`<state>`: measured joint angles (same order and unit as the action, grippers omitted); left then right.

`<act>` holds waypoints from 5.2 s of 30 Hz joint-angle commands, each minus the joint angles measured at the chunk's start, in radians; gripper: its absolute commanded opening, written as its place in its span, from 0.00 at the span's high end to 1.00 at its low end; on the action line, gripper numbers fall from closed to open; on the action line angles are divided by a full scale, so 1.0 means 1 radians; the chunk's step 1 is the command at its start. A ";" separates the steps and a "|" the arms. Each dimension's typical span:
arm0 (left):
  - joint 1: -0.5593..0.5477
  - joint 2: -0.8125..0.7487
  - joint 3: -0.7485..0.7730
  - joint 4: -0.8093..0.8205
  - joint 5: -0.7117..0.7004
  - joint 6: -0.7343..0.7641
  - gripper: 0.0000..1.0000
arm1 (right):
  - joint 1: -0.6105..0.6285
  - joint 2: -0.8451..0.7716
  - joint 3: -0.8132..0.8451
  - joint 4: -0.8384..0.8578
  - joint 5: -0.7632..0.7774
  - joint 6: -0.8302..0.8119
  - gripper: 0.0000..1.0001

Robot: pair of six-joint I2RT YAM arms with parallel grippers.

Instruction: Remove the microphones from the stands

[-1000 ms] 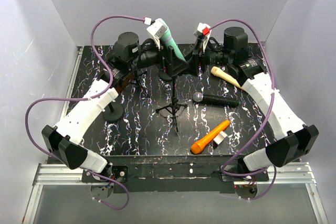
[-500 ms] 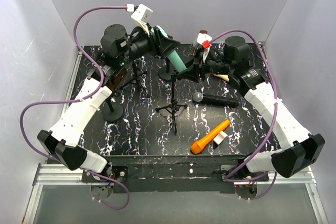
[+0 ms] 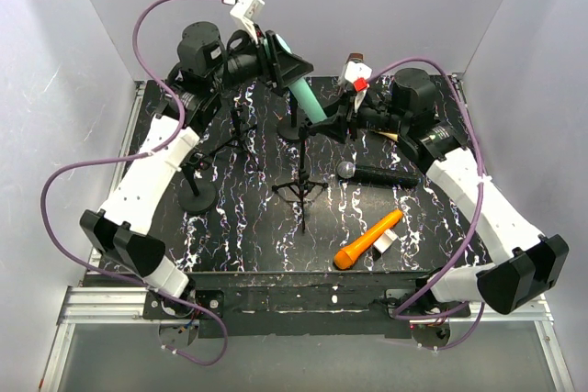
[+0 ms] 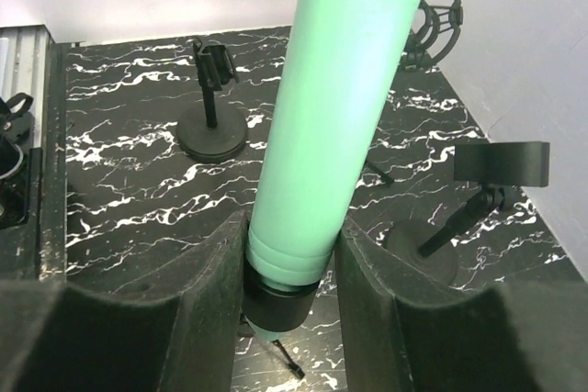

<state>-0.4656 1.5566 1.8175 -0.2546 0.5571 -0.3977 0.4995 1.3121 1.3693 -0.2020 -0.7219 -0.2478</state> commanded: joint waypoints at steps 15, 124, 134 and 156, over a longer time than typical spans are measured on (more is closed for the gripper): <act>0.202 -0.021 0.146 0.129 -0.125 0.048 1.00 | 0.001 -0.040 -0.130 -0.303 -0.033 -0.070 0.45; 0.041 -0.055 0.045 -0.233 0.013 0.583 0.04 | -0.458 0.563 0.151 -0.776 0.400 -1.019 0.17; 0.039 -0.070 -0.006 -0.487 0.283 0.939 0.15 | -0.458 0.283 0.201 -0.836 0.025 -0.459 0.07; -0.096 0.079 -0.067 -0.434 0.328 1.002 0.43 | -0.328 0.052 0.018 -0.479 -0.117 0.060 0.11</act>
<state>-0.5629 1.6524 1.7393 -0.7769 0.8837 0.6525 0.1772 1.5349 1.5063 -1.0313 -0.9184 -0.4438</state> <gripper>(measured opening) 0.644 0.877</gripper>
